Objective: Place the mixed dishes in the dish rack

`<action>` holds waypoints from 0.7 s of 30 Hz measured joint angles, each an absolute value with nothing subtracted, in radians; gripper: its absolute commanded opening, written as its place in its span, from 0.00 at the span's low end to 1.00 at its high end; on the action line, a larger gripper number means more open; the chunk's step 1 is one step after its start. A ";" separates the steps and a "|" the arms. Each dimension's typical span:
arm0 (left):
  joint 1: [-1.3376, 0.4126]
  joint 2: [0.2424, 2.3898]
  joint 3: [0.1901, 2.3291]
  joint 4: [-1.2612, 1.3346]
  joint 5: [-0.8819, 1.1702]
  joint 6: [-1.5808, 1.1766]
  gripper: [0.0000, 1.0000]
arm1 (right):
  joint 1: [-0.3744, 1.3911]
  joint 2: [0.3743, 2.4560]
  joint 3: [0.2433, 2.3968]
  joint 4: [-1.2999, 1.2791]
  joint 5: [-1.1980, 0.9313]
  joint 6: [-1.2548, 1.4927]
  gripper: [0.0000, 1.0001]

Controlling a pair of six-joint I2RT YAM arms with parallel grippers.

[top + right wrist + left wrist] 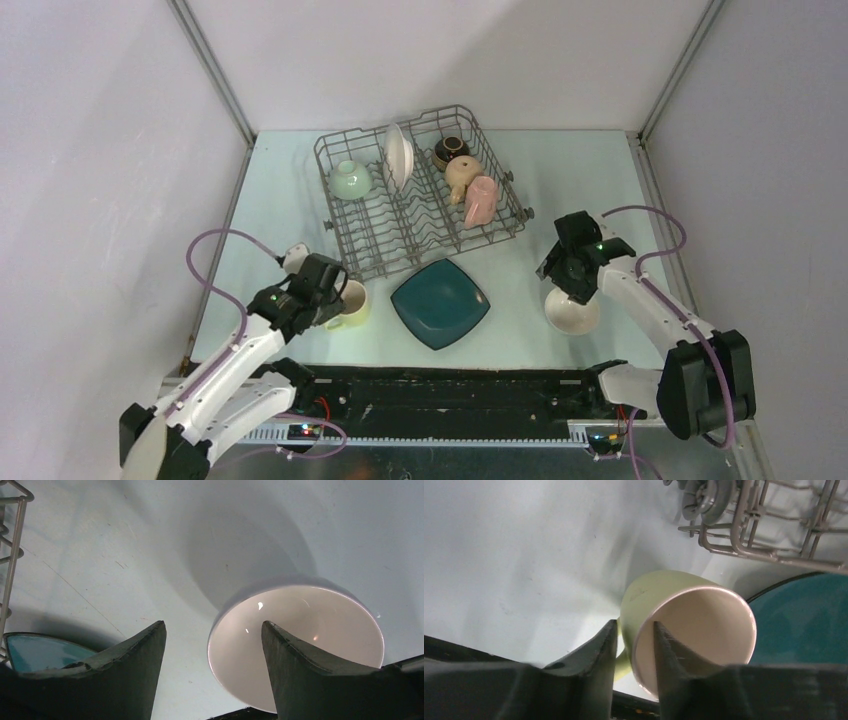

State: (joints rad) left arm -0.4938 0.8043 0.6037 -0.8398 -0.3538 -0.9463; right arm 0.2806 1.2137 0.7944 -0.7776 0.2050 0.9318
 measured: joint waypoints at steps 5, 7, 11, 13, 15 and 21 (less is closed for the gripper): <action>-0.491 0.827 0.591 -0.838 -0.364 -0.968 0.00 | 0.280 1.219 0.794 -0.761 0.203 0.926 0.73; -0.491 0.828 0.592 -0.832 -0.361 -0.969 0.00 | 0.280 1.219 0.794 -0.757 0.203 0.922 0.74; -0.491 0.823 0.593 -0.838 -0.358 -0.970 0.00 | 0.279 1.199 0.793 -0.753 0.206 0.906 0.74; -0.491 0.817 0.593 -0.845 -0.356 -0.969 0.00 | 0.277 1.186 0.793 -0.752 0.207 0.899 0.73; -0.491 0.810 0.593 -0.854 -0.351 -0.968 0.00 | 0.270 1.185 0.793 -0.748 0.205 0.889 0.71; -0.504 0.805 0.593 -0.849 -0.290 -0.915 0.00 | 0.250 1.209 0.773 -0.706 0.161 0.878 0.65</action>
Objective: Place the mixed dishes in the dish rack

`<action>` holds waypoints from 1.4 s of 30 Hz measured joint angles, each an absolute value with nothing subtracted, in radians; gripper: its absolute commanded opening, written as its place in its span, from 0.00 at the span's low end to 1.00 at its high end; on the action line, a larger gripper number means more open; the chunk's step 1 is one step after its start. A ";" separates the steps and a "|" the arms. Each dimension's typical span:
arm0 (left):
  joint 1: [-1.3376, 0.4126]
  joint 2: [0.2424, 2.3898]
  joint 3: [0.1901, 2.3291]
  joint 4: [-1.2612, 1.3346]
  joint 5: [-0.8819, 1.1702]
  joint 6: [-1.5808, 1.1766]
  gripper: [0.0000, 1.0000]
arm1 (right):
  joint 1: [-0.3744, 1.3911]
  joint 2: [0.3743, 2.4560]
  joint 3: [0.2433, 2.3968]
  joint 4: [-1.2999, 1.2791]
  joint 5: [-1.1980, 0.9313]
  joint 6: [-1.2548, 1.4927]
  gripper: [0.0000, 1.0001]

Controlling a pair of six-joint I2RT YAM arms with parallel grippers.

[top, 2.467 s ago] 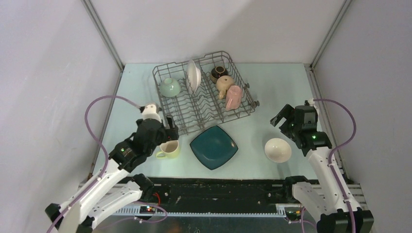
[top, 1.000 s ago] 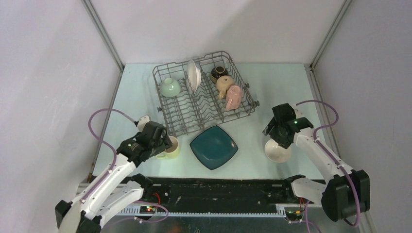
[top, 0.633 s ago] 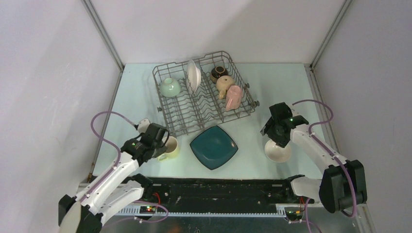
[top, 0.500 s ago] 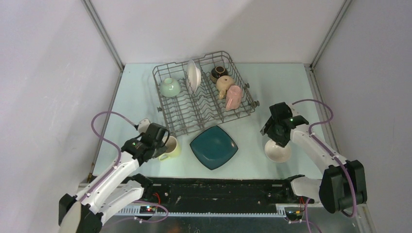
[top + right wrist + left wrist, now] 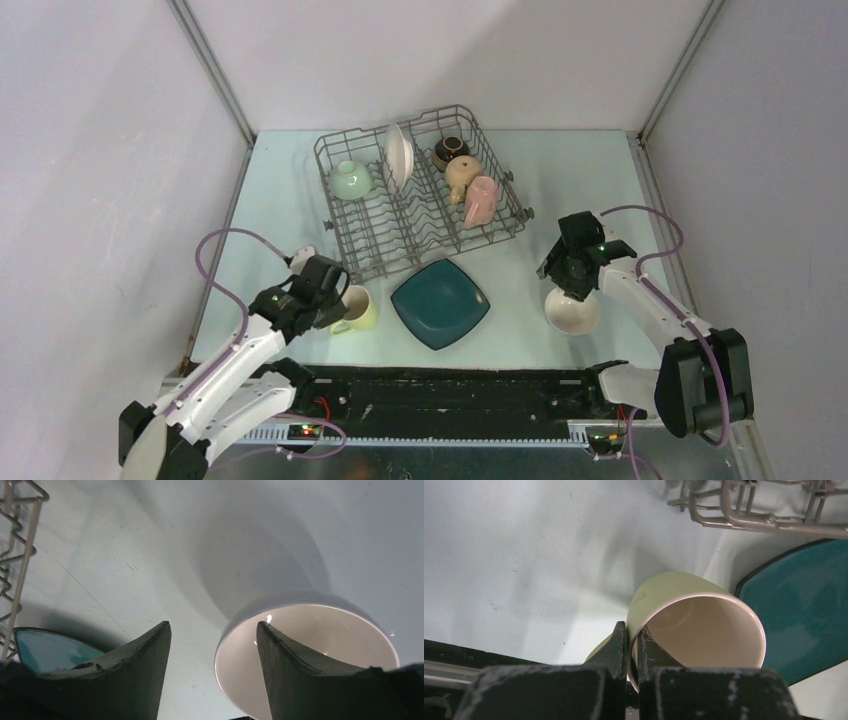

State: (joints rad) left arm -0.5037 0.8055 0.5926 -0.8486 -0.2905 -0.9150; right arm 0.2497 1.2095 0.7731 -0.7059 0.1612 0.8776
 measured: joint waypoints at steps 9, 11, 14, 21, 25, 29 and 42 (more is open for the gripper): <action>-0.609 0.864 0.610 -0.799 -0.272 -0.881 0.00 | 0.271 1.259 0.756 -0.659 0.102 0.860 0.02; -0.627 0.877 0.610 -0.778 -0.265 -0.879 0.00 | 0.273 1.257 0.755 -0.656 0.086 0.860 0.00; -0.651 0.907 0.613 -0.739 -0.258 -0.879 0.00 | 0.273 1.245 0.755 -0.649 0.091 0.848 0.00; -0.682 0.955 0.635 -0.711 -0.266 -0.871 0.00 | 0.266 1.197 0.755 -0.648 0.083 0.833 0.39; -0.689 0.965 0.647 -0.730 -0.290 -0.870 0.00 | 0.281 1.191 0.754 -0.616 0.061 0.795 0.77; -0.689 0.966 0.651 -0.748 -0.311 -0.870 0.00 | 0.355 1.121 0.752 -0.562 0.039 0.720 0.79; -0.689 0.966 0.657 -0.770 -0.363 -0.855 0.00 | 0.528 1.318 0.792 -0.402 -0.227 0.594 0.78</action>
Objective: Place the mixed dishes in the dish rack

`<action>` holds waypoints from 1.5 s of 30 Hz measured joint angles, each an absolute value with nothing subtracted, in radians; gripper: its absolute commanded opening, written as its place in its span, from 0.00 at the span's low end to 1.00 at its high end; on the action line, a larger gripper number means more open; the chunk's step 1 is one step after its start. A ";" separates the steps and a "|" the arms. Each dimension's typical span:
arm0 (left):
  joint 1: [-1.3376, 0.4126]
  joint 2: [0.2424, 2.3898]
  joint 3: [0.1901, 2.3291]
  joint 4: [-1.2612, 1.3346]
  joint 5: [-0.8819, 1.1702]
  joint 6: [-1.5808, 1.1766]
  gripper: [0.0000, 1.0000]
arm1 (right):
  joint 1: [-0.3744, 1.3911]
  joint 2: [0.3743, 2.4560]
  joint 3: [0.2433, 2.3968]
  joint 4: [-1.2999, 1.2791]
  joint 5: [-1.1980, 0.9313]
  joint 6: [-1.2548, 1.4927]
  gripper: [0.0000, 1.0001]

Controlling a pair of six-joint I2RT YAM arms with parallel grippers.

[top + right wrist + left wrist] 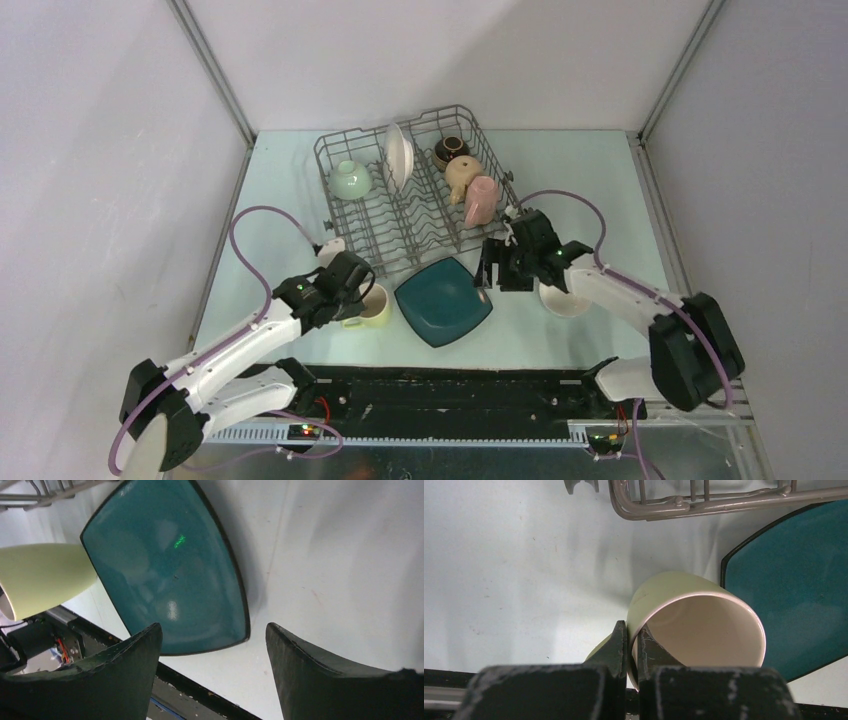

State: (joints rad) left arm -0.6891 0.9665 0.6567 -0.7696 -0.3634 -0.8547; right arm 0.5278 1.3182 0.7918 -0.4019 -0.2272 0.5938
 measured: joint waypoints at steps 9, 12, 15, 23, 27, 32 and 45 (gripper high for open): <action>-0.689 0.968 0.651 -0.738 -0.354 -0.835 0.00 | 0.450 1.497 0.788 -0.255 -0.425 0.562 0.78; -0.689 0.978 0.650 -0.719 -0.351 -0.833 0.00 | 0.424 1.549 0.788 -0.216 -0.468 0.548 0.77; -0.689 0.993 0.650 -0.690 -0.342 -0.830 0.00 | 0.430 1.616 0.788 -0.184 -0.503 0.537 0.76; -0.689 1.014 0.649 -0.645 -0.329 -0.821 0.00 | 0.445 1.658 0.750 -0.050 -0.635 0.571 0.63; -0.689 1.016 0.649 -0.638 -0.327 -0.810 0.00 | 0.444 1.658 0.725 -0.027 -0.659 0.594 0.56; -0.691 1.023 0.649 -0.628 -0.325 -0.800 0.00 | 0.449 1.627 0.704 -0.019 -0.673 0.631 0.52; -0.716 1.048 0.631 -0.489 -0.236 -0.792 0.00 | 0.554 1.540 0.688 -0.018 -0.611 0.729 0.00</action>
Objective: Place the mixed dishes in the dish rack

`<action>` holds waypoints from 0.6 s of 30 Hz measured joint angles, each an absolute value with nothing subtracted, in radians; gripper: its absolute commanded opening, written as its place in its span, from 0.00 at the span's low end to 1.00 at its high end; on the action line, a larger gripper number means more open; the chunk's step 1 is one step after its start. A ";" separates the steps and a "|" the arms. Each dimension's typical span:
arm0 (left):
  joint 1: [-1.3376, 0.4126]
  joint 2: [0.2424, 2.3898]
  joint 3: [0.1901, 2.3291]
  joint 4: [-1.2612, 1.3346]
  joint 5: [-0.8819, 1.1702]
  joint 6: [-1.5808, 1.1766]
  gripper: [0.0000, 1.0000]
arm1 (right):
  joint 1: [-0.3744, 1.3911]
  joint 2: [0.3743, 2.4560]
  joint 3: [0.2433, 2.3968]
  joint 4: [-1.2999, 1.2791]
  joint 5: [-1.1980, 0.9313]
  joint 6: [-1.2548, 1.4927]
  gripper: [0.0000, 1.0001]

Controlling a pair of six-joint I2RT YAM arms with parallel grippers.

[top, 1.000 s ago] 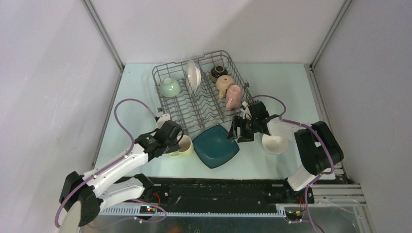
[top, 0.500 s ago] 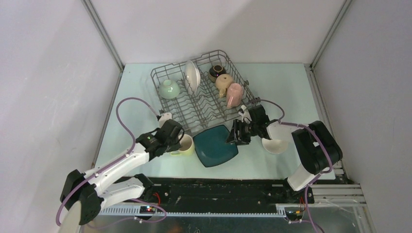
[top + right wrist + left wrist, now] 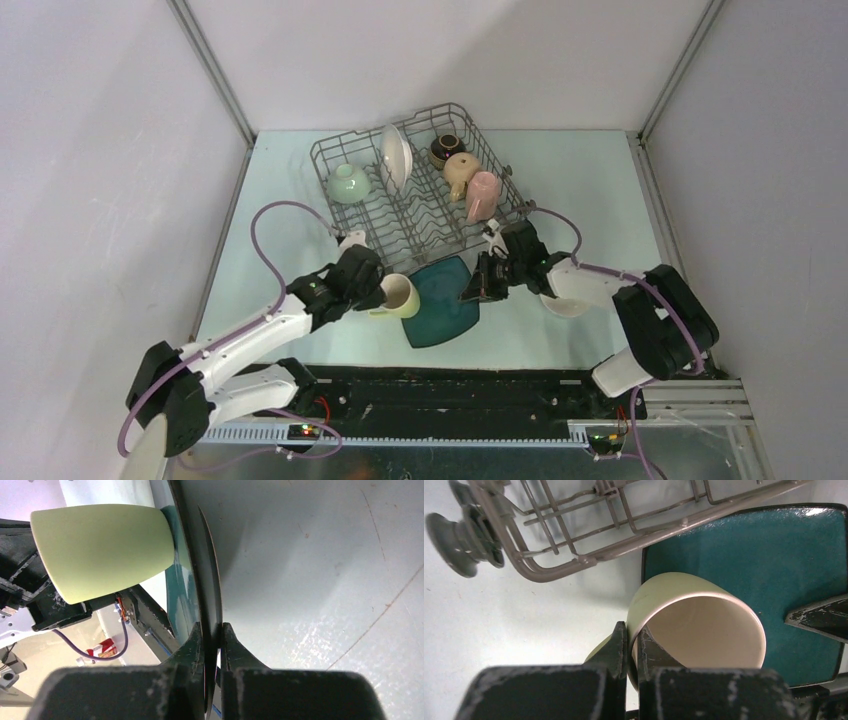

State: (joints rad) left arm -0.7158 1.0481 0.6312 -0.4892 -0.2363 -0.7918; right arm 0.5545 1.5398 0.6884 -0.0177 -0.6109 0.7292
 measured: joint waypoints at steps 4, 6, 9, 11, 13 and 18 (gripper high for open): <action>-0.721 1.056 0.630 -0.481 -0.212 -0.796 0.00 | 0.551 1.477 0.688 -0.097 -0.574 0.712 0.00; -0.724 1.057 0.630 -0.487 -0.205 -0.796 0.00 | 0.546 1.431 0.688 -0.163 -0.551 0.690 0.00; -0.725 1.061 0.631 -0.500 -0.206 -0.797 0.00 | 0.535 1.347 0.690 -0.281 -0.513 0.648 0.00; -0.725 1.061 0.635 -0.511 -0.208 -0.796 0.00 | 0.525 1.291 0.699 -0.368 -0.472 0.614 0.00; -0.725 1.062 0.646 -0.536 -0.215 -0.795 0.00 | 0.515 1.239 0.713 -0.455 -0.427 0.586 0.00; -0.725 1.062 0.654 -0.560 -0.222 -0.794 0.00 | 0.491 1.124 0.807 -0.678 -0.301 0.509 0.00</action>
